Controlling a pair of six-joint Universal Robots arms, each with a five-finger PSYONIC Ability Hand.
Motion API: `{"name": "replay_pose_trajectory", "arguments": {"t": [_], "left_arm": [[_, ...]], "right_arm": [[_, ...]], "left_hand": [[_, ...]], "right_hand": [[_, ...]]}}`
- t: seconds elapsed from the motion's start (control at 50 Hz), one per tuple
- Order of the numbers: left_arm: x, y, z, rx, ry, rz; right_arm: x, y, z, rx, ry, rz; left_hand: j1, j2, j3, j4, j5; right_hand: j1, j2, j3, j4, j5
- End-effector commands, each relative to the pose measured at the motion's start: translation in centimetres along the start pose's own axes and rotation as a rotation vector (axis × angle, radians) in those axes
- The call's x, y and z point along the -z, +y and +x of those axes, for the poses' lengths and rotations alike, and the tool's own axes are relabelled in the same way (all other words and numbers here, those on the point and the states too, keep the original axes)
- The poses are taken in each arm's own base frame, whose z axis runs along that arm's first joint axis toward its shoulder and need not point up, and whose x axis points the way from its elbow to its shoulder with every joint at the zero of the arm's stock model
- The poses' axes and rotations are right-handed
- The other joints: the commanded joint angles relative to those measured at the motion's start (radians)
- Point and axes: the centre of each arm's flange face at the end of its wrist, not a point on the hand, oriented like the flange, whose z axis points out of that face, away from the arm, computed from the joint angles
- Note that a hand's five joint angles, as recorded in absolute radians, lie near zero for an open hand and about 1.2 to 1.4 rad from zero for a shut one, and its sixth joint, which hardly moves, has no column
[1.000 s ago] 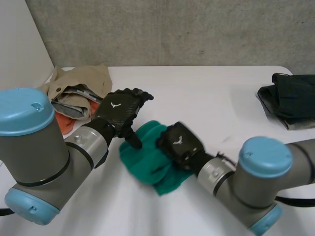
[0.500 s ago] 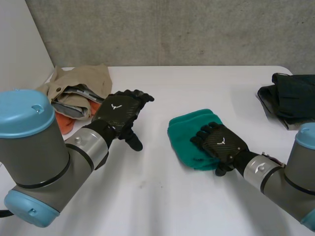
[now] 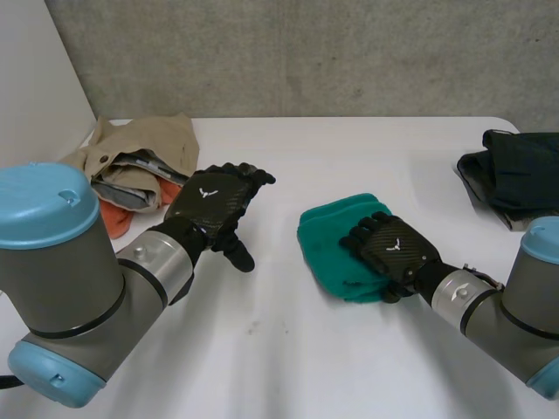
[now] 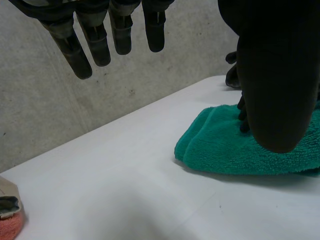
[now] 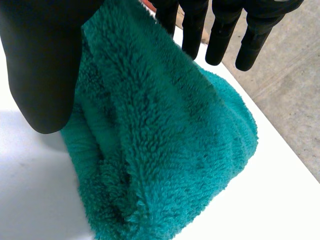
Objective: Fold the laundry.
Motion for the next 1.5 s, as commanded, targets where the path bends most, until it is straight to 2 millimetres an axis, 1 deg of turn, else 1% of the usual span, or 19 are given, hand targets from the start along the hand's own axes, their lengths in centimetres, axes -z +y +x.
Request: {"name": "replay_pose_trajectory", "arguments": {"t": [0.02,0.48,0.56,0.58,0.64,0.72,0.8,0.82,0.88,0.9,0.96,1.0,1.06,1.12,1.18,1.2,1.36,1.44,1.5], "left_arm": [[0.0,0.0,0.0,0.0,0.001,-0.001],[0.0,0.0,0.0,0.0,0.0,-0.001],[0.0,0.0,0.0,0.0,0.0,-0.001],[0.0,0.0,0.0,0.0,0.0,-0.001],[0.0,-0.1,0.0,0.0,0.0,0.002],[-0.1,-0.6,0.0,-0.004,0.001,0.021],[-0.2,-1.5,0.1,-0.011,0.006,0.048],[-0.3,-1.8,0.2,-0.012,0.007,0.059],[-0.3,-3.0,0.9,-0.02,0.026,0.093],[-0.2,-3.2,1.1,-0.023,0.031,0.1],[-0.2,-4.2,1.8,-0.03,0.052,0.135],[-0.1,-4.8,2.0,-0.032,0.057,0.152],[-0.1,-5.4,2.5,-0.035,0.071,0.174],[0.1,-5.7,3.1,-0.037,0.087,0.183],[0.2,-5.6,3.5,-0.038,0.098,0.182],[0.2,-5.5,3.6,-0.038,0.1,0.179],[0.1,-4.6,3.9,-0.036,0.111,0.153],[0.3,-4.4,4.3,-0.037,0.122,0.147],[0.5,-4.4,4.7,-0.038,0.135,0.15]], "right_arm": [[-0.5,0.4,0.0,-0.002,-0.002,-0.004],[-2.9,1.0,1.7,0.028,0.074,0.01],[-3.5,0.8,2.0,0.036,0.081,0.023],[-3.7,0.6,2.5,0.04,0.093,0.032],[-4.1,0.1,3.4,0.046,0.125,0.045],[-4.8,-1.5,6.1,0.067,0.213,0.08],[-5.2,-4.5,10.0,0.09,0.319,0.164],[-5.1,-6.0,11.8,0.093,0.36,0.21],[-4.8,-7.6,14.7,0.077,0.415,0.273],[-4.2,-8.0,17.2,0.059,0.463,0.306],[-2.9,-8.5,21.5,0.044,0.556,0.369],[-1.4,-8.4,25.6,0.025,0.629,0.43],[0.3,-7.1,29.4,0.008,0.689,0.475],[1.2,-3.5,32.3,-0.007,0.709,0.48],[1.7,-0.8,33.7,-0.019,0.7,0.472],[1.7,1.1,33.9,-0.035,0.675,0.458],[1.9,12.0,32.6,-0.15,0.582,0.318],[1.2,15.0,30.5,-0.153,0.536,0.282],[1.7,15.9,29.9,-0.137,0.542,0.258]], "left_hand": [[-0.02,-0.003,-0.011,0.002,-0.006],[-0.017,0.0,-0.008,0.005,-0.003],[-0.02,-0.003,-0.011,0.002,-0.006],[-0.017,0.0,-0.008,0.005,-0.003],[-0.017,0.0,-0.008,0.005,-0.003],[-0.017,0.0,-0.008,0.005,-0.003],[-0.017,0.0,-0.008,0.005,-0.003],[-0.017,0.0,-0.008,0.005,-0.003],[-0.017,0.0,-0.008,0.005,-0.003],[-0.017,0.0,-0.008,0.005,-0.003],[-0.017,0.0,-0.008,0.005,-0.003],[-0.014,0.003,-0.005,0.008,0.0],[-0.014,0.003,-0.005,0.008,0.0],[-0.017,0.0,-0.008,0.005,-0.003],[-0.014,0.003,-0.005,0.008,0.0],[-0.014,0.003,-0.005,0.008,0.0],[-0.017,0.0,-0.008,0.005,-0.003],[-0.02,-0.003,-0.011,0.002,-0.006],[-0.023,-0.006,-0.014,-0.001,-0.009]], "right_hand": [[0.077,0.082,0.077,0.074,0.059],[0.25,0.255,0.25,0.247,0.232],[0.666,0.671,0.665,0.663,0.648],[0.998,1.003,0.998,0.995,0.98],[1.065,1.07,1.065,1.062,1.047],[1.065,1.07,1.065,1.062,1.047],[1.065,1.07,1.065,1.062,1.047],[1.065,1.07,1.065,1.062,1.047],[1.065,1.07,1.065,1.062,1.047],[1.065,1.07,1.065,1.062,1.047],[1.065,1.07,1.065,1.062,1.047],[1.065,1.07,1.065,1.062,1.047],[1.065,1.07,1.065,1.062,1.047],[1.065,1.07,1.065,1.062,1.047],[1.065,1.07,1.065,1.062,1.047],[1.065,1.07,1.065,1.062,1.047],[1.065,1.07,1.065,1.062,1.047],[1.065,1.07,1.065,1.062,1.047],[1.065,1.07,1.065,1.062,1.047]]}}
